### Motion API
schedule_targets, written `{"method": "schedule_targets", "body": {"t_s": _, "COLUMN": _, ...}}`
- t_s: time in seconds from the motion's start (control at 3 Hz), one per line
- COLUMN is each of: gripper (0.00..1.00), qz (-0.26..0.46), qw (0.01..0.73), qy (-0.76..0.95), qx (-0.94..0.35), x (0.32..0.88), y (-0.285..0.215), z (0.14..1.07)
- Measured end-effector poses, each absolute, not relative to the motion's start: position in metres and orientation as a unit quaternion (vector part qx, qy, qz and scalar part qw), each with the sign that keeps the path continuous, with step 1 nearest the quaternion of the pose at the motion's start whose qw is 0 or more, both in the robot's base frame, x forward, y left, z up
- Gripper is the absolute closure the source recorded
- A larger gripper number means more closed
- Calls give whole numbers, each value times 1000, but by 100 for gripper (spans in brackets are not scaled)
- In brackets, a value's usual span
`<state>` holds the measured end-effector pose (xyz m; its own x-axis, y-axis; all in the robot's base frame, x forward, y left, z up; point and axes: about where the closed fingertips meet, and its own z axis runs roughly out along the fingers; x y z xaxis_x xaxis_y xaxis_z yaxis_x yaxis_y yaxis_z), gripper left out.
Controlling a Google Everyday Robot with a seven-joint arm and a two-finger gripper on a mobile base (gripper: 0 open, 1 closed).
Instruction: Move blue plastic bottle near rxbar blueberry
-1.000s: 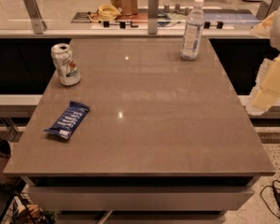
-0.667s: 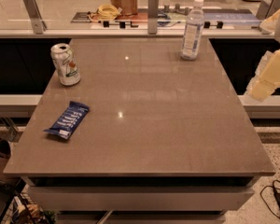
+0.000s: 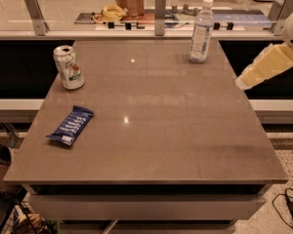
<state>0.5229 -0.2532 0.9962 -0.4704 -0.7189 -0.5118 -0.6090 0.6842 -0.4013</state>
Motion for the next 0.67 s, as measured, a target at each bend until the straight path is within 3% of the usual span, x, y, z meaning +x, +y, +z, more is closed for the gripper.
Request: {"method": "schedule_targets", "body": {"t_s": 0.67, "gripper": 0, "qz": -46, "qw": 435, "qy": 847, "qx": -303, "x": 593, "y": -239, "z": 986}}
